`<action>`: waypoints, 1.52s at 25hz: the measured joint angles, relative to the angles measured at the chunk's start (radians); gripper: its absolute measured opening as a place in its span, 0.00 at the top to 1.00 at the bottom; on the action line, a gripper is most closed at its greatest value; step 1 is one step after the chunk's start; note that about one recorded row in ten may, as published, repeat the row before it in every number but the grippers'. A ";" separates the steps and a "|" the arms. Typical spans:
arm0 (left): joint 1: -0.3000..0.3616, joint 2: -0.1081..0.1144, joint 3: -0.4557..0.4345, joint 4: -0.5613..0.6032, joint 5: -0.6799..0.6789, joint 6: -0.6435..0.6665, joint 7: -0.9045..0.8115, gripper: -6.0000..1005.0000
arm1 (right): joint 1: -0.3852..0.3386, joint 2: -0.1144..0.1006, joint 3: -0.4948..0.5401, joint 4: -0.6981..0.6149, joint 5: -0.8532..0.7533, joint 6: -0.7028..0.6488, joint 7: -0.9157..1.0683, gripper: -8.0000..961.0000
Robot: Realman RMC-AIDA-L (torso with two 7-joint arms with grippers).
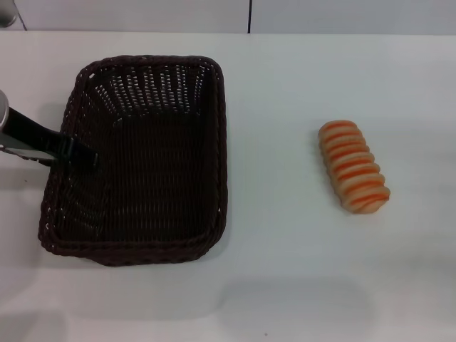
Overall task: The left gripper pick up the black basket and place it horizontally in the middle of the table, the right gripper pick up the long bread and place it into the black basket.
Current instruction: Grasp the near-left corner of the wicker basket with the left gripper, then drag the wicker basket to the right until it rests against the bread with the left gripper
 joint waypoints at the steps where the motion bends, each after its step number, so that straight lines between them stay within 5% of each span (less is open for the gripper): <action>1: 0.000 0.000 0.000 0.000 0.000 0.000 0.000 0.30 | 0.000 0.000 0.002 0.000 0.000 0.000 0.000 0.30; 16: 0.002 0.003 0.066 0.029 0.001 0.040 0.019 0.32 | 0.001 0.000 0.004 0.001 -0.004 0.000 0.000 0.30; 26: -0.005 0.004 0.072 0.029 0.002 0.035 0.044 0.77 | 0.001 -0.001 0.005 0.002 -0.004 0.000 0.000 0.30; 38: -0.041 0.006 -0.031 0.017 -0.054 0.006 0.206 0.79 | 0.000 0.000 0.005 0.000 -0.003 0.001 0.000 0.30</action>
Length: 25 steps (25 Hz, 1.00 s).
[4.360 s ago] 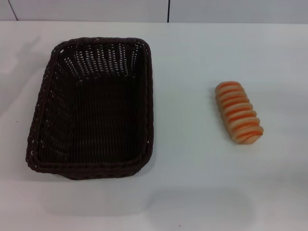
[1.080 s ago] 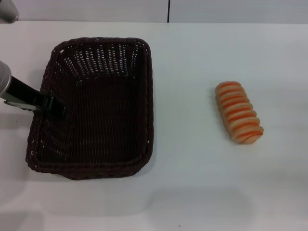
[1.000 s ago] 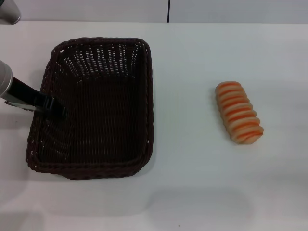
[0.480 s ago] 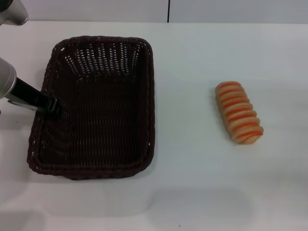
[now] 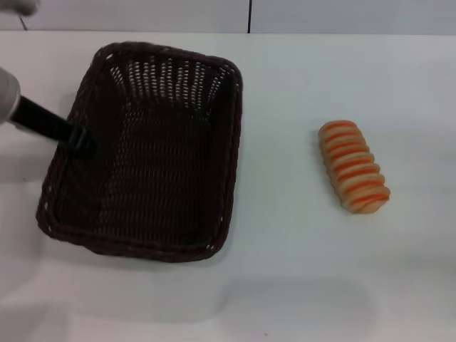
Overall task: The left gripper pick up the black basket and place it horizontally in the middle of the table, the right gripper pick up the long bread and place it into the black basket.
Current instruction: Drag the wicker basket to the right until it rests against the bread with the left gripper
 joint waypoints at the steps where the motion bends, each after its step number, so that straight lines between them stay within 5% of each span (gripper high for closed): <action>1: -0.009 0.001 -0.029 -0.002 -0.016 -0.007 0.025 0.79 | 0.000 0.000 0.000 -0.001 0.001 0.000 0.000 0.30; 6: -0.058 0.015 -0.138 -0.008 -0.079 -0.036 0.160 0.79 | -0.002 0.001 0.000 -0.001 0.004 0.000 0.006 0.30; 16: -0.143 0.090 -0.156 -0.007 -0.248 -0.113 0.304 0.81 | -0.012 0.006 0.000 0.002 0.008 0.000 0.007 0.30; 20: -0.193 0.092 -0.148 -0.001 -0.276 -0.177 0.391 0.82 | -0.017 0.006 -0.005 0.001 0.024 0.000 0.007 0.30; 25: -0.257 0.057 -0.064 0.002 -0.294 -0.284 0.518 0.82 | -0.024 0.007 -0.009 0.002 0.035 -0.001 0.008 0.30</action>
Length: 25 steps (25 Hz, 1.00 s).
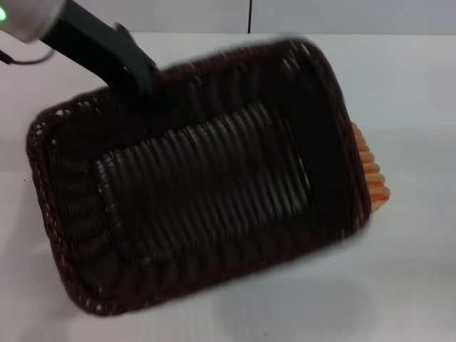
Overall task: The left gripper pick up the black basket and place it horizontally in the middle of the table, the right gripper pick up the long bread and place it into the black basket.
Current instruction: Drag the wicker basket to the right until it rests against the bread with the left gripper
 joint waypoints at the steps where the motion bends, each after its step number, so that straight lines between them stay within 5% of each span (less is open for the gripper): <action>1: 0.000 0.000 0.000 0.000 0.000 0.000 0.000 0.82 | -0.001 0.000 0.000 0.000 0.000 0.000 0.000 0.30; 6: -0.062 -0.053 0.104 0.008 -0.007 -0.057 0.071 0.82 | -0.005 0.001 -0.001 -0.006 0.003 -0.003 0.001 0.30; 10: -0.062 -0.053 0.104 0.008 -0.007 -0.057 0.071 0.82 | -0.008 0.001 -0.002 -0.009 0.009 -0.003 0.008 0.30; 11: -0.084 -0.059 0.177 0.030 -0.015 -0.040 0.079 0.82 | -0.009 0.001 -0.002 -0.010 0.009 -0.004 0.011 0.30; 14: -0.093 -0.060 0.198 0.059 -0.016 -0.009 0.087 0.82 | -0.013 0.002 -0.004 -0.011 0.009 -0.006 0.017 0.30; 25: -0.066 -0.053 0.160 0.141 -0.034 0.074 0.165 0.82 | -0.047 0.003 -0.020 0.019 0.004 -0.009 0.018 0.30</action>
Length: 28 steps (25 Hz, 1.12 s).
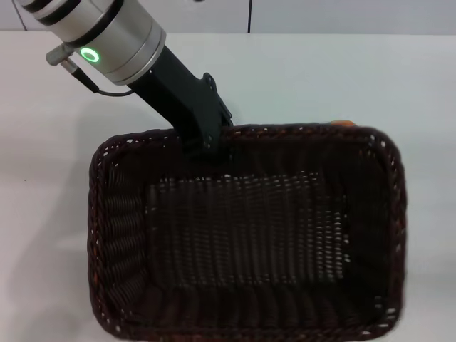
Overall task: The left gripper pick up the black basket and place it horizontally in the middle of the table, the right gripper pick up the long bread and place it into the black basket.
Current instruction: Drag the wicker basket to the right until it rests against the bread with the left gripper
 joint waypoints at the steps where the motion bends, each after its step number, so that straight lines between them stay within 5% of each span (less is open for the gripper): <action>1: 0.004 0.000 -0.003 0.002 0.000 0.001 0.008 0.81 | -0.004 0.000 -0.002 0.005 0.000 0.000 0.000 0.30; 16: 0.020 -0.006 -0.011 -0.006 -0.011 0.017 0.062 0.54 | -0.061 -0.002 -0.028 0.065 -0.002 -0.001 -0.008 0.30; 28: 0.028 -0.007 0.001 -0.016 -0.065 0.020 0.079 0.53 | -0.094 -0.001 -0.052 0.092 -0.004 -0.015 -0.010 0.30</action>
